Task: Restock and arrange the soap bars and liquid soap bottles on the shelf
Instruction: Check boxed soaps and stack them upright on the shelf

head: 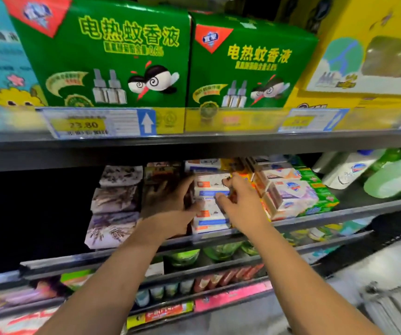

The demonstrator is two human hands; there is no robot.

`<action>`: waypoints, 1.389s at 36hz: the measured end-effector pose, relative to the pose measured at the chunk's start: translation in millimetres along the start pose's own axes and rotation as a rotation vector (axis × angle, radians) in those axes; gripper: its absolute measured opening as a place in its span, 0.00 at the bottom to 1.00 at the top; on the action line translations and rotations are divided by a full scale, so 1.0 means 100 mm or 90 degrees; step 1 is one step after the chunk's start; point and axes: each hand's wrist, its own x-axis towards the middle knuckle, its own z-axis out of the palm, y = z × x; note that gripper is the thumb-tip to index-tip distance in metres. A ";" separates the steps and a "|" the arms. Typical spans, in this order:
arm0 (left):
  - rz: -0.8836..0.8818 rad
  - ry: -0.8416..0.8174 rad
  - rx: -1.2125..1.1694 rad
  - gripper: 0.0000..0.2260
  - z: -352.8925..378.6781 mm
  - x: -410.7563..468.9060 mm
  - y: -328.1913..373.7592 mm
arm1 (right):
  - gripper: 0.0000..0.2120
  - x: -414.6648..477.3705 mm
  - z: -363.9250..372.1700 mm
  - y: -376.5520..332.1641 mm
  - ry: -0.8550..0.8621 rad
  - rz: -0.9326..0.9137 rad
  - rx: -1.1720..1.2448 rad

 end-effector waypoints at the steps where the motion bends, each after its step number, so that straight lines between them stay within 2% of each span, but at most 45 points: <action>1: 0.005 0.001 -0.004 0.30 -0.02 -0.01 0.02 | 0.13 0.03 -0.03 -0.01 0.001 -0.005 0.002; 6: 0.015 0.013 -0.006 0.30 -0.04 -0.05 0.06 | 0.15 0.07 -0.12 0.03 -0.076 0.009 0.014; 9: 0.013 0.010 -0.042 0.30 -0.05 -0.04 0.02 | 0.27 0.07 -0.15 0.06 -0.064 -0.041 0.000; 11: -0.009 0.002 -0.068 0.29 -0.06 -0.04 0.01 | 0.31 0.06 -0.17 0.04 -0.065 -0.044 0.017; 15: -0.022 0.071 -0.041 0.27 -0.05 -0.13 0.05 | 0.28 0.02 -0.27 0.10 -0.145 -0.003 0.110; 20: -0.021 0.154 -0.022 0.28 0.00 -0.15 0.07 | 0.26 0.00 -0.24 0.23 -0.083 -0.041 0.162; 22: -0.030 0.157 -0.061 0.28 0.02 -0.14 0.08 | 0.24 -0.01 -0.24 0.19 -0.087 -0.042 0.170; 24: -0.050 0.137 -0.138 0.28 0.03 -0.13 0.10 | 0.16 -0.02 -0.23 0.12 -0.097 -0.031 0.190; 27: -0.054 0.128 -0.226 0.21 0.03 -0.11 0.07 | 0.09 0.04 -0.17 0.08 -0.093 -0.023 0.252; 30: -0.033 0.134 -0.295 0.16 0.04 -0.03 -0.05 | 0.15 0.10 -0.16 0.06 -0.162 0.006 0.352; 33: -0.027 0.135 -0.370 0.18 0.05 -0.02 -0.07 | 0.16 0.11 -0.11 0.09 -0.204 -0.010 0.401; 36: -0.047 0.148 -0.491 0.23 0.04 -0.04 0.00 | 0.23 0.14 -0.05 0.12 -0.219 -0.003 0.410; 38: -0.041 0.166 -0.446 0.28 0.04 -0.03 -0.01 | 0.28 0.15 0.01 0.14 -0.220 0.020 0.475; 40: -0.002 0.169 -0.357 0.29 0.02 -0.06 -0.01 | 0.29 0.13 0.03 0.14 -0.196 0.010 0.487; 42: 0.013 0.139 -0.336 0.29 -0.01 -0.10 0.01 | 0.21 0.10 0.04 0.15 -0.184 0.001 0.495; 45: 0.024 0.103 -0.334 0.38 -0.02 -0.10 -0.02 | 0.10 0.11 0.06 0.15 -0.178 0.009 0.487; 47: 0.032 0.121 -0.264 0.40 -0.01 -0.08 -0.05 | 0.08 0.12 0.02 0.10 -0.182 0.001 0.473; 50: 0.042 0.142 -0.248 0.36 0.03 -0.09 -0.05 | 0.09 0.14 -0.01 0.13 -0.200 0.005 0.513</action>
